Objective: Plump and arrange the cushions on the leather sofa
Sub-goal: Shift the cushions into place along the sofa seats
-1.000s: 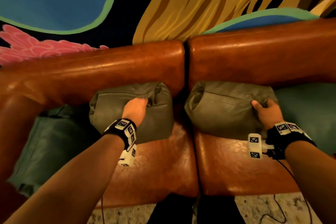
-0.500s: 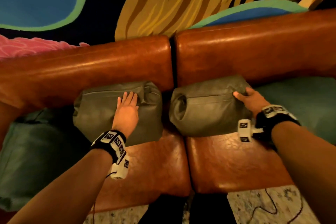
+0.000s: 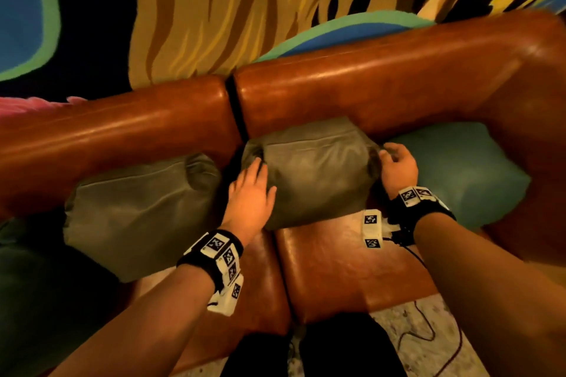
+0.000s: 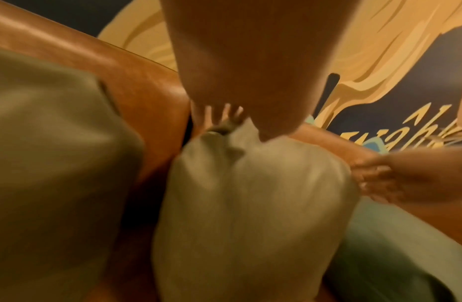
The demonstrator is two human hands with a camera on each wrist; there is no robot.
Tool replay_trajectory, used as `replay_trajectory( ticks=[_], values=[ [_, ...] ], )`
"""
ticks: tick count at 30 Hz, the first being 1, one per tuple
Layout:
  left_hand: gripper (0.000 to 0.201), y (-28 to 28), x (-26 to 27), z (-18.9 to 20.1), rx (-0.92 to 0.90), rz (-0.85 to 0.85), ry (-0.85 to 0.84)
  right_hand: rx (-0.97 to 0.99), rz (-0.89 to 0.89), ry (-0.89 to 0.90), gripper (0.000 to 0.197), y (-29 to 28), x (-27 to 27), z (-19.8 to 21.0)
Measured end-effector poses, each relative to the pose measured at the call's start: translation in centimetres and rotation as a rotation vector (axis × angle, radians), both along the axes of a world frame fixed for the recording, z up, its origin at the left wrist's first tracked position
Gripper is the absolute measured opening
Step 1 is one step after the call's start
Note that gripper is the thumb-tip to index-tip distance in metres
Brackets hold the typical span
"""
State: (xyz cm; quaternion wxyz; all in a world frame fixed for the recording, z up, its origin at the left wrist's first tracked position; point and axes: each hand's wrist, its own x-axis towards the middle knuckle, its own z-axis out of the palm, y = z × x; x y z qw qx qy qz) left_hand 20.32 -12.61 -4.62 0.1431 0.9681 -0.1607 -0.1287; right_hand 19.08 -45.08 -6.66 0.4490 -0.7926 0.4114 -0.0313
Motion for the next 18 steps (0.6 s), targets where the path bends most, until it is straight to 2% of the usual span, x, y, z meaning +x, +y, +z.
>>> replay_trajectory(
  ticks=[3,7,10,12,15,18],
  values=[
    [0.055,-3.5,-0.4,0.5,-0.06,-0.011,-0.116,-0.011,-0.02,0.088,0.031,-5.4,-2.7,-0.4],
    [0.043,-9.8,-2.3,0.1,-0.113,-0.146,-0.179,-0.092,-0.044,0.227,0.037,-14.7,-5.8,-0.2],
    [0.039,-15.8,-4.4,-1.1,-0.191,-0.217,-0.121,-0.135,-0.097,0.336,0.039,-22.1,-7.5,-0.4],
    [0.037,-20.5,-5.7,-2.4,-0.244,-0.247,0.059,-0.16,-0.113,0.429,0.045,-26.8,-8.4,-0.7],
    [0.03,-27.6,-7.3,-5.0,-0.176,-0.271,0.495,-0.1,-0.056,0.546,0.061,-32.8,-9.8,-1.6],
    [0.036,-33.7,-9.1,-7.6,-0.088,-0.27,0.87,0.052,0.003,0.535,0.083,-36.7,-11.3,-3.2]
  ],
)
